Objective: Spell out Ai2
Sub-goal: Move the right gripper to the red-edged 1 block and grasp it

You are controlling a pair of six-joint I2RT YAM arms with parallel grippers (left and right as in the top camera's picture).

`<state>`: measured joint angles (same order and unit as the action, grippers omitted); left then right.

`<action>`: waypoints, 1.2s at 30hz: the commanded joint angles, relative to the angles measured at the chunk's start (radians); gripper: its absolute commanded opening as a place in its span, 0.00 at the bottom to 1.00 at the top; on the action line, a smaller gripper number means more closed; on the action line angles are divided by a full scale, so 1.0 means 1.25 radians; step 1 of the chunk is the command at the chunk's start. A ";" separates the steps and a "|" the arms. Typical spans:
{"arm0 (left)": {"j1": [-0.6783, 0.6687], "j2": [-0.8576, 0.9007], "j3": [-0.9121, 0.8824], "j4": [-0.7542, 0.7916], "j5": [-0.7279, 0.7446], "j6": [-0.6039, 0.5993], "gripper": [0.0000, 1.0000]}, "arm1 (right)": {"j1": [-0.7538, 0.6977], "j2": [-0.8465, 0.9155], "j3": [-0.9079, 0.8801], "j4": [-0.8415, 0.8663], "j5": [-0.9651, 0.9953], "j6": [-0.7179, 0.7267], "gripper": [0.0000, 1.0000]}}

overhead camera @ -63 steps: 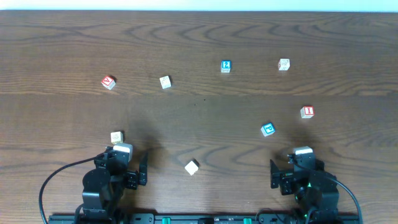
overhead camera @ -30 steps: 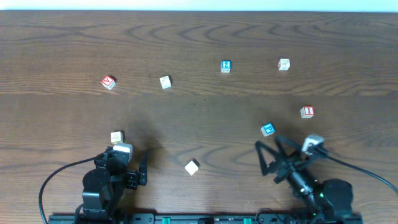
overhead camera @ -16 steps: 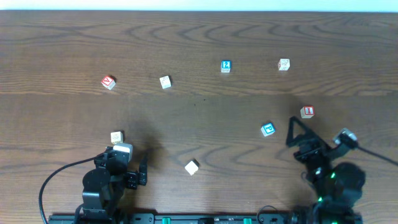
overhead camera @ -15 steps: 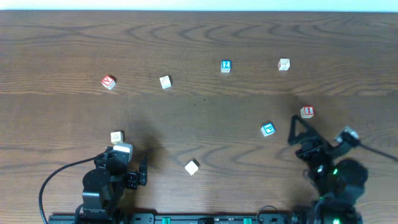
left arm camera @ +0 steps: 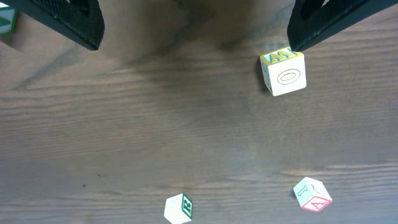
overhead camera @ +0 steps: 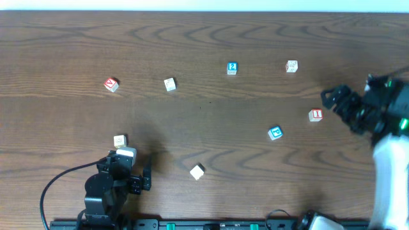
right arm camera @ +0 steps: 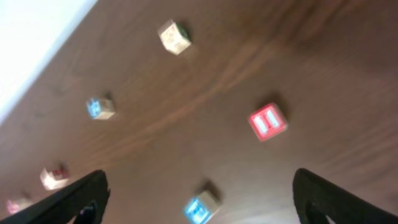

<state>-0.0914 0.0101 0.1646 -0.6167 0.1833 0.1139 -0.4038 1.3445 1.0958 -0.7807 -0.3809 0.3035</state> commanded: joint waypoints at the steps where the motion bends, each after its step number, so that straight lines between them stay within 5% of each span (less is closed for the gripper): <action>1: 0.005 -0.005 -0.005 0.004 0.003 0.017 0.95 | -0.002 0.132 0.156 -0.091 0.042 -0.183 0.89; 11: 0.005 -0.005 -0.005 0.004 0.003 0.017 0.96 | 0.096 0.447 0.457 -0.369 0.282 -0.283 0.86; 20: 0.005 -0.005 -0.005 0.004 0.003 0.017 0.95 | 0.170 0.570 0.464 -0.392 0.363 -0.289 0.81; 25: 0.005 -0.005 -0.005 0.004 0.003 0.017 0.95 | 0.171 0.615 0.462 -0.396 0.365 -0.289 0.66; 36: 0.005 -0.005 -0.005 0.003 0.003 0.017 0.95 | 0.153 0.657 0.434 -0.378 0.366 -0.289 0.62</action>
<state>-0.0914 0.0101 0.1646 -0.6167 0.1833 0.1139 -0.1982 2.1563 1.6547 -1.2613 0.0620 -0.0486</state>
